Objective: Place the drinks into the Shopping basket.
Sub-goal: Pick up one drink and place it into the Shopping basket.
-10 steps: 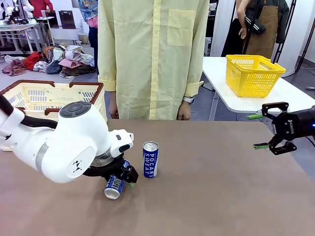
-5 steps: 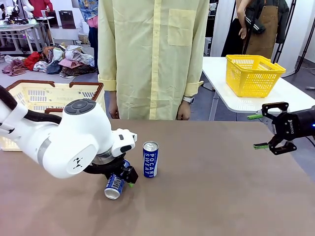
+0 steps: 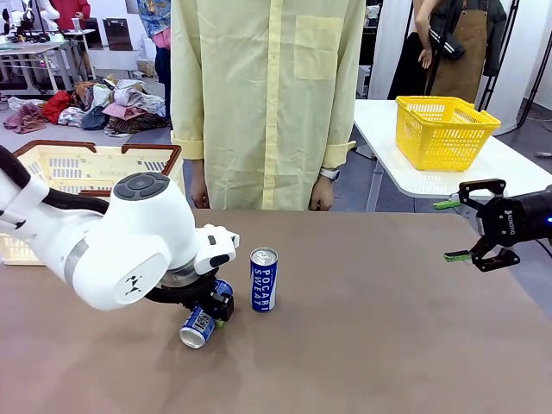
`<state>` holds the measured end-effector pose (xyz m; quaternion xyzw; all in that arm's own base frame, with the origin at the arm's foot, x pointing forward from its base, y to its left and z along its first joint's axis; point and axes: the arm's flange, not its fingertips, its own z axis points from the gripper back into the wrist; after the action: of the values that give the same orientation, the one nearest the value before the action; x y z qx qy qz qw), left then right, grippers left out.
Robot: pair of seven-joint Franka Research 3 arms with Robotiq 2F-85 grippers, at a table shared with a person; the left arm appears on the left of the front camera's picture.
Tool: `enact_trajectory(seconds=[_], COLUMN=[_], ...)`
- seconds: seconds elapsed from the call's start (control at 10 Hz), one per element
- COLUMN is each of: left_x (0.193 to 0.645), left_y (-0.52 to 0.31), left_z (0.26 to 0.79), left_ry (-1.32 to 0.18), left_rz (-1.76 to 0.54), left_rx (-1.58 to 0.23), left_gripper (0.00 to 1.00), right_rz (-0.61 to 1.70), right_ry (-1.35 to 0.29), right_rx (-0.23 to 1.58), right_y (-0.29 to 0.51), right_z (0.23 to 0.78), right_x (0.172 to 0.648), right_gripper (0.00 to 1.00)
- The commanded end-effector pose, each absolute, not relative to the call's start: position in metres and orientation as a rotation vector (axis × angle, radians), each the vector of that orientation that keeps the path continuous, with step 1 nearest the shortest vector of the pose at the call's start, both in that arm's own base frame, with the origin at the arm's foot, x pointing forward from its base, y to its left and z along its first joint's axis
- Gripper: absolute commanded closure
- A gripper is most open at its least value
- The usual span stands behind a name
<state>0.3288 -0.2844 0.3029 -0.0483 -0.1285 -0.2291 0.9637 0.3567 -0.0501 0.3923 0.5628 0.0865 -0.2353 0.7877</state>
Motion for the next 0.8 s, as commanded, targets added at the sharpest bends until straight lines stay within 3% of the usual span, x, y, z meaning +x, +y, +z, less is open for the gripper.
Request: enact_trajectory(seconds=[0.0, 0.4, 0.7], left_x=[0.331, 0.324, 0.299], left_y=[-0.289, -0.280, -0.244], left_z=[0.302, 0.331, 0.436], left_ry=[-0.268, -0.265, -0.244], left_rz=[-0.451, -0.443, -0.457], left_rx=[-0.066, -0.067, -0.131], left_gripper=[1.00, 1.00, 1.00], right_rz=[-0.517, -0.517, -0.517], right_ry=[0.199, 0.199, 0.199], right_rx=[1.210, 1.210, 1.210], right_y=[-0.051, -0.051, -0.051], right_z=[0.397, 0.397, 0.397], right_x=[0.356, 0.356, 0.356], right_gripper=[0.00, 0.00, 0.00])
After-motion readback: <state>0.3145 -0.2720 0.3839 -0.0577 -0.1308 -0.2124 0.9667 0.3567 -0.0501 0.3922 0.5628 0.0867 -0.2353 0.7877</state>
